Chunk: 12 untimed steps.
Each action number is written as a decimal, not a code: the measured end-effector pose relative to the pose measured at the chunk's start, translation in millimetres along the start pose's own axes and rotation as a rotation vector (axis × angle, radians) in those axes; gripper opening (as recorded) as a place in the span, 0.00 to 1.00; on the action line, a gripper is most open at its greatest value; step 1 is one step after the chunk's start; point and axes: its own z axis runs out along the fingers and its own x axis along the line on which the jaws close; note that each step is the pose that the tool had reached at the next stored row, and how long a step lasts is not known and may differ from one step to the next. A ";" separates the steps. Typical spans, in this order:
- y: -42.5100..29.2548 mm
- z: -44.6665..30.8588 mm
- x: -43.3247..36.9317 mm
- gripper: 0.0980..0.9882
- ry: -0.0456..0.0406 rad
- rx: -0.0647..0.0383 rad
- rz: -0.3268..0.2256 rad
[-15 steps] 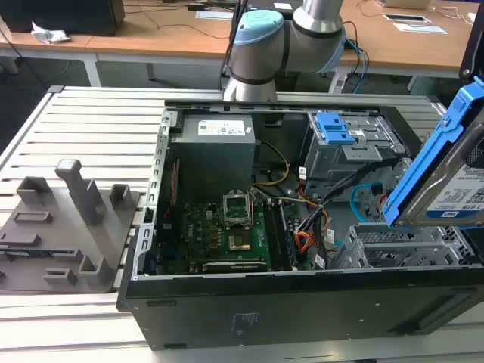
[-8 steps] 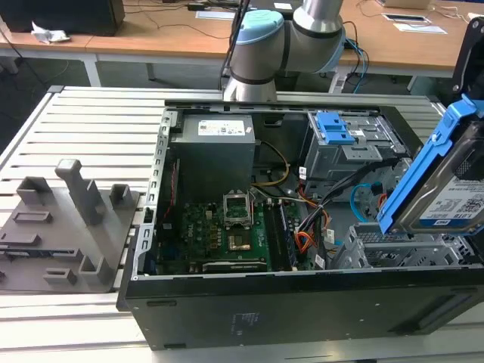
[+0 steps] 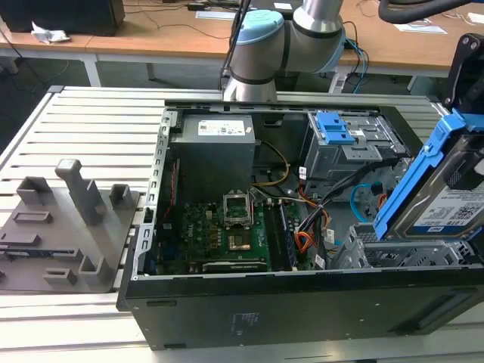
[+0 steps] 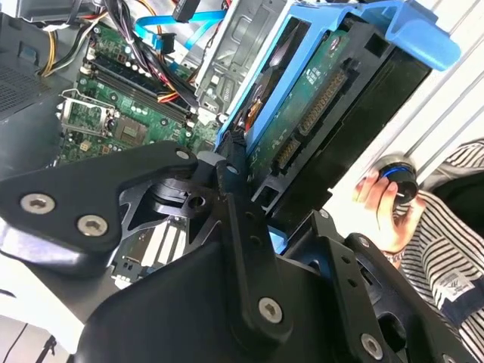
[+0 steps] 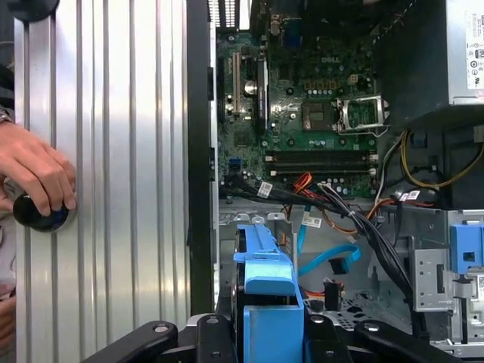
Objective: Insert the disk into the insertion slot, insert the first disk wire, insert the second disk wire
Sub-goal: 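Insert the disk into the insertion slot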
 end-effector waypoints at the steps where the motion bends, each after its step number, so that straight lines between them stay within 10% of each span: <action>1: -0.1 1.7 0.0 0.30 0.0000 0.000 0.000; 12: -0.4 10.1 0.0 0.30 0.0001 0.000 0.000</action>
